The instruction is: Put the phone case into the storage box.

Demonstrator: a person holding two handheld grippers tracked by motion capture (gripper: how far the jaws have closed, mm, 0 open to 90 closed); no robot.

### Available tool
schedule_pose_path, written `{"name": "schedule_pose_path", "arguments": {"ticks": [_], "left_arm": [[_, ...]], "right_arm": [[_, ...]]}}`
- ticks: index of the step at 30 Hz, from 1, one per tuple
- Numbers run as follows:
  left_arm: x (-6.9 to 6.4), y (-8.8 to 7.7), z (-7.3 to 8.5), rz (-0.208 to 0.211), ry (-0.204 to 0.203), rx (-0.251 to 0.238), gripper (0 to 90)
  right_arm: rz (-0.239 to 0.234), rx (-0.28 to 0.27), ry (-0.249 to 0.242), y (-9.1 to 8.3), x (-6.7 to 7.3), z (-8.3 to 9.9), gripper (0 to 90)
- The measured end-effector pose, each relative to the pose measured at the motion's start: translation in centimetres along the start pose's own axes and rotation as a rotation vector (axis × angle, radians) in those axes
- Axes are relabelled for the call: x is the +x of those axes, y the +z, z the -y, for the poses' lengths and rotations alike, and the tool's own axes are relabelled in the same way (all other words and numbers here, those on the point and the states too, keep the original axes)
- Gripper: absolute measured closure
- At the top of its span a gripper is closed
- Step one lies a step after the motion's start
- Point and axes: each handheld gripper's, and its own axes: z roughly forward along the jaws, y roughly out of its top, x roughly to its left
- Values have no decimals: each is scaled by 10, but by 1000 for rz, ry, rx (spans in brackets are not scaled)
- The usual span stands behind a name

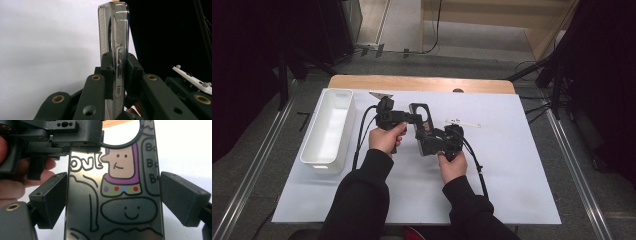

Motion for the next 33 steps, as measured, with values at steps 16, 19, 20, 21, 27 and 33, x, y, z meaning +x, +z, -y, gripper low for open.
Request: {"name": "schedule_pose_path", "arguments": {"ticks": [16,19,20,21,27,33], "left_arm": [[-2,-1,0,11,3,-3,794],[-2,-1,1,10,6,1,797],[-2,-1,1,9,8,2,797],[-2,-1,1,9,9,2,797],[-3,-4,0,13,21,3,797],[-4,-8,0,14,49,7,797]], "right_arm": [[18,9,-47,-3,3,-4,98],[18,9,-51,-4,4,-5,78],[15,12,-57,-3,4,-5,5],[5,18,-63,-3,5,-5,0],[-24,28,-85,-5,6,-5,0],[-52,36,-79,-13,3,-9,0]]}}
